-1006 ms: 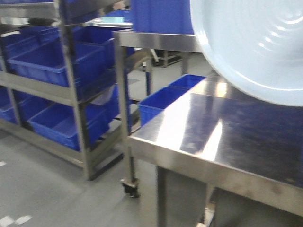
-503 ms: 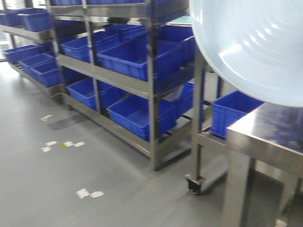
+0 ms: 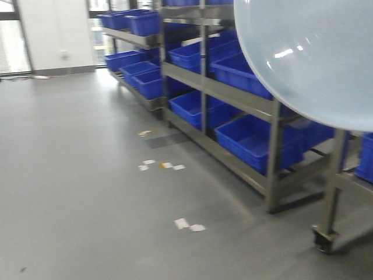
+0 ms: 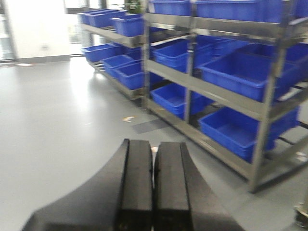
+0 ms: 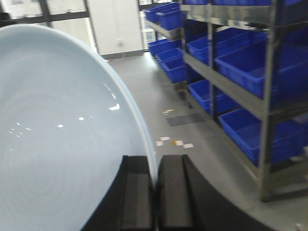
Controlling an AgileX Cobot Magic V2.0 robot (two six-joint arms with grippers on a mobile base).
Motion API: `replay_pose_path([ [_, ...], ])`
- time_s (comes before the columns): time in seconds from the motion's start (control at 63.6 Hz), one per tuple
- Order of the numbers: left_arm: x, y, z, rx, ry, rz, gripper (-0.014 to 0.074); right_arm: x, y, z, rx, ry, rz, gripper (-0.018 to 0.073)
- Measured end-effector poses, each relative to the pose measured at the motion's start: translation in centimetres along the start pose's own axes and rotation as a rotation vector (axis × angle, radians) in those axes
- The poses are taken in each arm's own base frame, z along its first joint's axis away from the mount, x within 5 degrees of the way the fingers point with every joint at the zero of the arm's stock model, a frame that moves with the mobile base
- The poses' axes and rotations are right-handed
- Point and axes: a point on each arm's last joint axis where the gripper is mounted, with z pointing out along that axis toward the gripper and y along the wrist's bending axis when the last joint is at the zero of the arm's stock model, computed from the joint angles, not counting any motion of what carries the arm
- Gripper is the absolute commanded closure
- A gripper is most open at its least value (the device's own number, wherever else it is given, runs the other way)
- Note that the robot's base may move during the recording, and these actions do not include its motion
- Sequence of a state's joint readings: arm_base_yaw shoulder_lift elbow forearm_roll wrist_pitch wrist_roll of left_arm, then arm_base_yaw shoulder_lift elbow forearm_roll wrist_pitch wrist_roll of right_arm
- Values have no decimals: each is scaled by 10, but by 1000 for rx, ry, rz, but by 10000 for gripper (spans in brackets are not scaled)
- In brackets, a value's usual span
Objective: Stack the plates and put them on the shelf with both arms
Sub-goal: 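Drive the base away from the table carrying the plate stack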
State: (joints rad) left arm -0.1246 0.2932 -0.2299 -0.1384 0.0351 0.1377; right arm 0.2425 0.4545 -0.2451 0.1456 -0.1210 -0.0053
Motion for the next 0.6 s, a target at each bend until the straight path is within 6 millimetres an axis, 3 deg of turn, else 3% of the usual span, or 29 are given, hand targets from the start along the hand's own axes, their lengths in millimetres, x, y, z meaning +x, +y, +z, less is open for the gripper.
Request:
replay_pose_path([
  [0.597, 0, 0, 0, 0, 0, 0, 516, 0, 0, 0, 0, 0, 0, 510],
])
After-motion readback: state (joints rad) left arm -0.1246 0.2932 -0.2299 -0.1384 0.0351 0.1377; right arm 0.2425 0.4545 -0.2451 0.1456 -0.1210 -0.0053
